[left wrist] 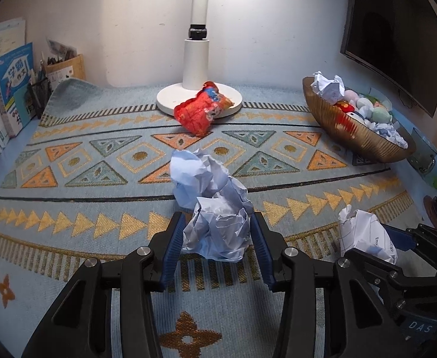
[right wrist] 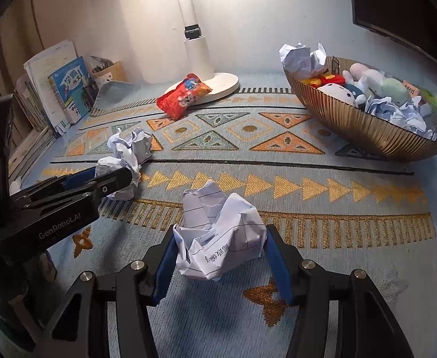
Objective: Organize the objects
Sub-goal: 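Carry both paper balls over the gold bowl and open both grippers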
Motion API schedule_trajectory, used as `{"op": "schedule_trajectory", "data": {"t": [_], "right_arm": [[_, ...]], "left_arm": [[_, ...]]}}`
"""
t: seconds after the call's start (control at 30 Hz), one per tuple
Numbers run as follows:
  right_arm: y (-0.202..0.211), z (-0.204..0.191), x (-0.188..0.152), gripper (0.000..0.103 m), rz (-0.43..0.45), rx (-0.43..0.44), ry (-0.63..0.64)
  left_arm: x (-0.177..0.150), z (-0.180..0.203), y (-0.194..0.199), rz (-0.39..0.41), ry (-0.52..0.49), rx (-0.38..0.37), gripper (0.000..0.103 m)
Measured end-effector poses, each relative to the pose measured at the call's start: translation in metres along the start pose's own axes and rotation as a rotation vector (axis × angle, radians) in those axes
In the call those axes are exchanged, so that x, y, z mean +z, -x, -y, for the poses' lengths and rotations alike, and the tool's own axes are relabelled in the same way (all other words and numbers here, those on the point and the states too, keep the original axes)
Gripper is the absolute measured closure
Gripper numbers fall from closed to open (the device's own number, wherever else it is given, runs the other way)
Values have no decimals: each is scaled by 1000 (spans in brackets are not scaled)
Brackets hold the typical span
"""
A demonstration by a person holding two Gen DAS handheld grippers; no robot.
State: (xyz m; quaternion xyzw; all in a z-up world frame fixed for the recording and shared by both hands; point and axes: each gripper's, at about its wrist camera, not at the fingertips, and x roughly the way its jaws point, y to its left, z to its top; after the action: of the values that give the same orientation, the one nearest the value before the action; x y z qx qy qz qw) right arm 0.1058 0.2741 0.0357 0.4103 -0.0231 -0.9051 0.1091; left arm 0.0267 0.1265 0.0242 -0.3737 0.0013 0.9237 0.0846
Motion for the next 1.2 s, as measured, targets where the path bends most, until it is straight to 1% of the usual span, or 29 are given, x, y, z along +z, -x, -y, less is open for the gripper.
{"op": "schedule_trajectory", "data": {"t": [0.07, 0.13, 0.2, 0.27, 0.37, 0.47, 0.57, 0.67, 0.73, 0.77, 0.8, 0.83, 0.87, 0.9, 0.93, 0.97, 1.03, 1.1, 1.17, 1.2], "right_arm": [[6, -11, -3, 48, 22, -36, 44], [12, -19, -9, 48, 43, -48, 80], [20, -18, -16, 48, 65, -12, 69], [30, -5, -23, 48, 75, 38, 20], [54, 30, -24, 48, 111, 59, -89], [98, 77, -8, 48, 216, 42, -198], [141, 124, 18, 48, 323, -12, -310], [156, 164, 48, 47, 365, -95, -434], [151, 181, 71, 47, 369, -115, -483], [146, 187, 83, 46, 368, -111, -492], [137, 190, 96, 35, 360, -98, -492], [128, 194, 107, 27, 346, -82, -485], [118, 198, 115, 17, 327, -83, -483], [110, 202, 120, 17, 306, -108, -487], [106, 206, 120, 17, 290, -123, -494], [105, 210, 117, 17, 280, -118, -507], [109, 212, 100, 17, 294, -89, -535], [116, 202, 80, 17, 298, -86, -527], [121, 186, 62, 16, 296, -82, -493], [121, 175, 53, 14, 294, -79, -471]], "left_arm": [[-2, 9, 3, 7, -18, 8, 62], [-4, 17, 7, 3, -25, -34, 63], [-2, 26, 13, -1, -30, -103, 63], [6, 41, 21, 13, -54, -132, 63], [28, 63, 28, 32, -66, -208, 63], [56, 95, 28, 54, -103, -271, 63], [83, 136, 26, 89, -167, -302, 63], [115, 168, 11, 111, -205, -325, 63], [135, 183, 0, 128, -213, -328, 61], [143, 189, -6, 137, -215, -325, 55], [150, 193, -12, 146, -208, -316, 41], [154, 195, -18, 148, -206, -309, 28], [157, 196, -23, 154, -207, -299, 9], [156, 193, -26, 162, -205, -287, 7], [154, 190, -28, 156, -202, -276, 7], [151, 184, -27, 143, -198, -279, 7], [139, 168, -21, 128, -181, -293, 7], [123, 150, -12, 120, -163, -264, 7], [103, 125, 2, 125, -123, -240, 7], [92, 111, 9, 123, -99, -220, 7]]}}
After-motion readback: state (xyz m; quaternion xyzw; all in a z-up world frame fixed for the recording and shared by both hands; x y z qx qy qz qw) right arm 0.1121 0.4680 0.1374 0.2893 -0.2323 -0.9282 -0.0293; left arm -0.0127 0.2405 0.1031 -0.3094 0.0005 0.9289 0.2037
